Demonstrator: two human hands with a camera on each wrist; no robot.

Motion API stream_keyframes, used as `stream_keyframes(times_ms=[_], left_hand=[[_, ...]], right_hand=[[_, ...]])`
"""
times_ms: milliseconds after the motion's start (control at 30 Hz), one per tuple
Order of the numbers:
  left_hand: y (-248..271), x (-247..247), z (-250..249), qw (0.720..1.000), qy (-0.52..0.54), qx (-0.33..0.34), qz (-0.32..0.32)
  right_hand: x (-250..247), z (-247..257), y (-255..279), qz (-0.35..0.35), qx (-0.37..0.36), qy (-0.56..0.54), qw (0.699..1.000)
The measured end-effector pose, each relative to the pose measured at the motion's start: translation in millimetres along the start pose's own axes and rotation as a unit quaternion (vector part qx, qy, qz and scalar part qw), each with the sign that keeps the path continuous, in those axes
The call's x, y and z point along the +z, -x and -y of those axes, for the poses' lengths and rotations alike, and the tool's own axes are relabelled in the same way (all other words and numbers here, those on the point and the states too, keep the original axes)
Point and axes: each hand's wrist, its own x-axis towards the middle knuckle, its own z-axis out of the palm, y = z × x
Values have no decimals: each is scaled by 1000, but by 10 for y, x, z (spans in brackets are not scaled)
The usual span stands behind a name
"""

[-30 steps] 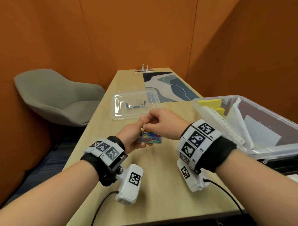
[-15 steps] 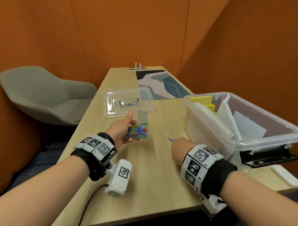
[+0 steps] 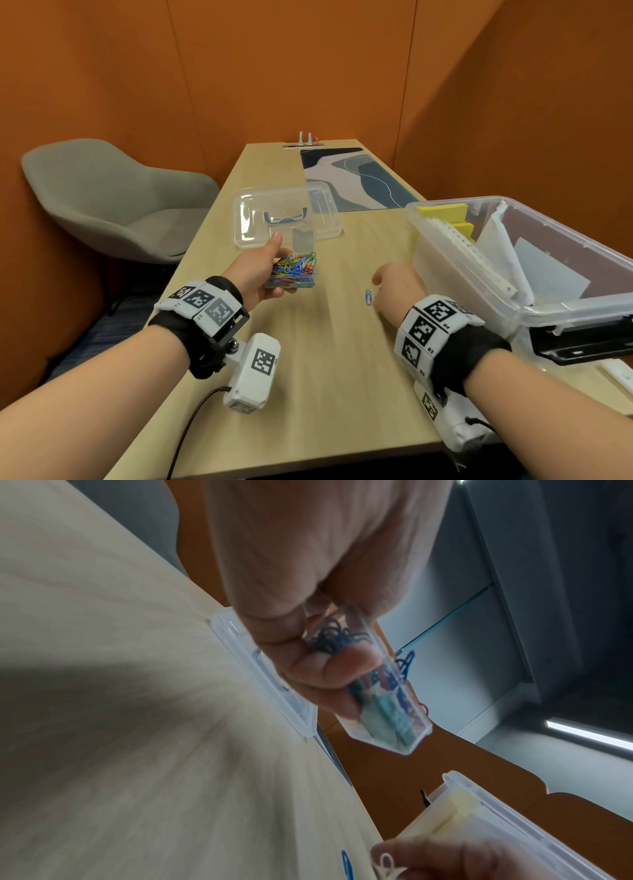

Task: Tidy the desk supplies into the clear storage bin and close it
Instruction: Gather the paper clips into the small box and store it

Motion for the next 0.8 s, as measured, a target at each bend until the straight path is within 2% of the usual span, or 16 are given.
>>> stream_keyframes(times_ms=[167, 467, 633, 800], left_hand=[[22, 29, 3, 1000, -5, -3, 12], [-4, 22, 25, 1000, -1, -8, 17], [-24, 14, 20, 1000, -4, -7, 15], [-37, 9, 41, 1000, -9, -7, 14]], right_hand=[[65, 7, -181, 39, 15, 13, 999], [109, 99, -316, 16, 55, -43, 997], [147, 159, -371, 34, 63, -42, 997], [201, 164, -420, 11, 62, -43, 997]])
